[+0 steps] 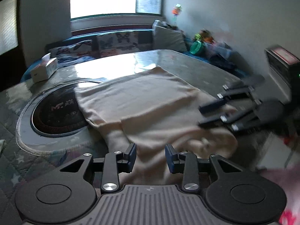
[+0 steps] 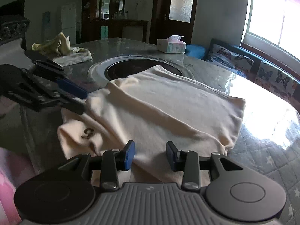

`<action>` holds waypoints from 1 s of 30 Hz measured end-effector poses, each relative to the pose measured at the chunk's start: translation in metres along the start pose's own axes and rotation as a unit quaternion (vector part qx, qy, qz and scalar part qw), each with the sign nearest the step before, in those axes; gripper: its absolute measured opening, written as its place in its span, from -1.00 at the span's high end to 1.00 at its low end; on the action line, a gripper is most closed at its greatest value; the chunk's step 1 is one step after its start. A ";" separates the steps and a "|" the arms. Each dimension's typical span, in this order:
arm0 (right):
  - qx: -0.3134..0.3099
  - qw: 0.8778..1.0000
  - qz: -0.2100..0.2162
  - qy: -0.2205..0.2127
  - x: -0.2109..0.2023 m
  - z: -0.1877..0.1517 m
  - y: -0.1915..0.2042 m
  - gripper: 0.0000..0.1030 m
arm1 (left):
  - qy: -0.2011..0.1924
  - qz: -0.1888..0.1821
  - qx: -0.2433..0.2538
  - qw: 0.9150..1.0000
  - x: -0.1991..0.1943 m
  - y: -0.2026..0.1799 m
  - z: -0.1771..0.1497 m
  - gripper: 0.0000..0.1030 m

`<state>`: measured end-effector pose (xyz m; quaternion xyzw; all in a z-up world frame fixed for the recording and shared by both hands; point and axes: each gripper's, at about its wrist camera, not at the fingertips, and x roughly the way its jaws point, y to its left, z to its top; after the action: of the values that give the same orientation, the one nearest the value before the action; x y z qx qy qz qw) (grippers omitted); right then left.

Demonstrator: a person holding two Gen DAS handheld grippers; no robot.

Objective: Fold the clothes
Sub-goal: 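Grasp the shirt hem with the left gripper while the right gripper grasps the hem too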

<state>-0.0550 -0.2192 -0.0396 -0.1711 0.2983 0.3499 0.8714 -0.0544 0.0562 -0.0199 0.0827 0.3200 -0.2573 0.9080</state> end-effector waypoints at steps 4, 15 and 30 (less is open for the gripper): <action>0.008 1.000 0.005 -0.007 -0.010 0.004 -0.004 0.26 | 0.004 -0.009 0.066 0.998 -0.012 -0.017 -0.010 0.25; -0.022 1.000 -0.010 0.009 -0.037 0.000 -0.005 0.11 | -0.006 -0.014 0.158 0.987 0.009 -0.041 -0.021 0.26; -0.135 0.991 0.009 0.023 -0.047 -0.015 0.013 -0.11 | -0.054 -0.028 0.054 0.997 0.009 -0.010 0.019 0.79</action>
<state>-0.0977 -0.2419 -0.0225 -0.2927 0.2700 0.3906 0.8300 -0.0440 0.0380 -0.0105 0.1089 0.2580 -0.3039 0.9106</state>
